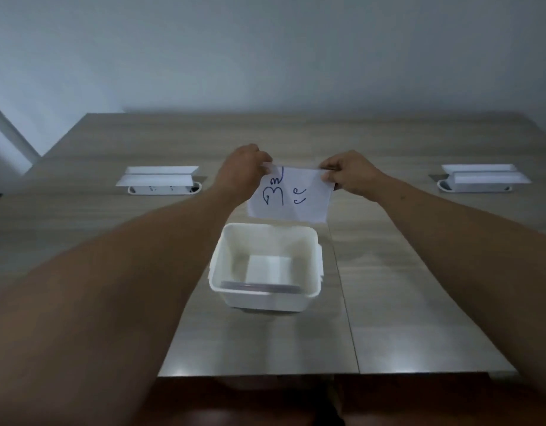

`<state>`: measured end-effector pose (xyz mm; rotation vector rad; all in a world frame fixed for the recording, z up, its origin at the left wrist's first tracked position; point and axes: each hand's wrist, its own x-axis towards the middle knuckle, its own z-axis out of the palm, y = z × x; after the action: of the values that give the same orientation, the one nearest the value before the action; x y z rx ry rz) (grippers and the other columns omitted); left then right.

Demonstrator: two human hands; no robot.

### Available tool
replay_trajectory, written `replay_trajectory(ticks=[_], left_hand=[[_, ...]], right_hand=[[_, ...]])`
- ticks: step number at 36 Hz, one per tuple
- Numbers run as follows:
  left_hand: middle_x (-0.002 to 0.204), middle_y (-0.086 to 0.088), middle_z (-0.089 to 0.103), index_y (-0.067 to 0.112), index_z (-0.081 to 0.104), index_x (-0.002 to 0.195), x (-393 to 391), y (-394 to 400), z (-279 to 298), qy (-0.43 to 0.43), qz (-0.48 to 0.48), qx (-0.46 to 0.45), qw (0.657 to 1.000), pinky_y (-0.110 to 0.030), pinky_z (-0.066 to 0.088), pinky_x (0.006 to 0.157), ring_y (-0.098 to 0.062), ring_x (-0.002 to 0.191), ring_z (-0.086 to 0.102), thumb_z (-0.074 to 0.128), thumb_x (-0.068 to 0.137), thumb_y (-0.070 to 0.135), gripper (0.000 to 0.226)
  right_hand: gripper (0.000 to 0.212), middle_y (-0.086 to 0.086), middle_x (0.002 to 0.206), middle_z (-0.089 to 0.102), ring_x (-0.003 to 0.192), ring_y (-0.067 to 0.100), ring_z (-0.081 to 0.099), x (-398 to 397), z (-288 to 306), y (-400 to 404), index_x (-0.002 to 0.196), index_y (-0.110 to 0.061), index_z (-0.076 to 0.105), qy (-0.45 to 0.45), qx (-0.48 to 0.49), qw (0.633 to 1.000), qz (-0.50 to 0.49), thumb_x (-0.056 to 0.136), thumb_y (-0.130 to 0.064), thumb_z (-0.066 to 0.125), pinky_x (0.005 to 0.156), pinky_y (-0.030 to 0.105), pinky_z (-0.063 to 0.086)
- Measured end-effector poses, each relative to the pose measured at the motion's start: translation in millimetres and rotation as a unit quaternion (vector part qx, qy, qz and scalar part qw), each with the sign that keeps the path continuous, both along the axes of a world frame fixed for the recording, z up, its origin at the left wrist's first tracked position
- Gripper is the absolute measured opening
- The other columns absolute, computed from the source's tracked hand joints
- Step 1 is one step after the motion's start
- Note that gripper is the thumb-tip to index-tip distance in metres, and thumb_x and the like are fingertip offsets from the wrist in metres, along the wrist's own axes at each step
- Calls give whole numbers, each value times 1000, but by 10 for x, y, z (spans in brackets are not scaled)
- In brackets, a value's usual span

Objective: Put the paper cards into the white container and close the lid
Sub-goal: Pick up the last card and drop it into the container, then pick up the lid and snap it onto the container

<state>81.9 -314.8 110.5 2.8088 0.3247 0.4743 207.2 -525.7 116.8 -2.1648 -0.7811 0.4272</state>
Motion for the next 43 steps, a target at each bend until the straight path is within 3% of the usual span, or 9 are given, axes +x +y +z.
replay_trajectory(ticks=[3,7,9,20,30,33,35,39,43], left_hand=[[102,-15,64,12,72,105,-285,18,28,9,-1,-19,1000,-38,48,83,-35,100,61,58,90,15,21],[101,-14,66,11,75,101,-606,-6,-76,34,-10,-30,999,-35,46,82,-32,99,61,60,89,14,18],[100,-14,66,10,75,100,-738,-10,-168,49,-15,-47,998,-36,47,84,-32,100,62,61,89,15,18],[108,-3,73,17,76,103,-1214,-119,-809,134,3,-77,988,-29,47,83,-26,102,65,62,89,15,21],[111,-6,73,14,76,102,-1376,-251,-1273,246,0,-94,965,-37,53,93,-27,104,65,58,85,3,27],[95,-6,70,18,75,89,-1337,-266,-1292,265,-11,-103,959,-35,52,91,-23,94,62,59,88,9,19],[90,-6,66,21,70,84,-1300,-246,-1248,261,-8,-113,959,-32,48,87,-22,90,59,58,90,14,15],[110,-8,73,9,74,105,-1254,-125,-1078,216,24,-106,970,-29,45,84,-29,101,64,52,96,21,27],[91,-12,70,6,69,83,-1299,101,-926,198,59,-80,975,-29,40,71,-29,84,62,42,97,22,34]], right_hand=[[27,19,102,71,87,23,63,-356,27,4,111,4,68,-29,-20,999,5,86,3,60,88,44,57],[25,11,105,74,89,13,62,-733,-69,-12,106,-4,74,-96,-85,991,33,83,0,64,79,24,46],[25,9,107,74,93,14,64,-870,-152,-18,105,-6,74,-107,-102,988,42,83,-1,64,80,23,46],[27,6,117,72,111,17,64,-1270,-752,-65,111,-9,73,-72,-132,986,70,87,-5,61,86,16,39],[25,7,117,72,111,20,64,-1432,-1223,-109,108,-6,73,-30,-223,963,146,88,-8,59,89,21,44],[29,5,124,68,117,19,60,-1376,-1259,-107,115,-9,70,-12,-248,956,153,88,-13,61,93,20,41],[33,4,129,65,120,19,58,-1305,-1211,-67,119,-10,68,-19,-247,958,147,88,-21,64,99,23,40],[34,4,132,62,123,19,55,-1148,-1030,79,120,-10,66,-54,-215,967,129,91,-26,60,103,26,38],[33,8,132,62,124,22,55,-1063,-900,338,120,-7,67,-72,-162,979,101,92,-22,58,104,27,39]])
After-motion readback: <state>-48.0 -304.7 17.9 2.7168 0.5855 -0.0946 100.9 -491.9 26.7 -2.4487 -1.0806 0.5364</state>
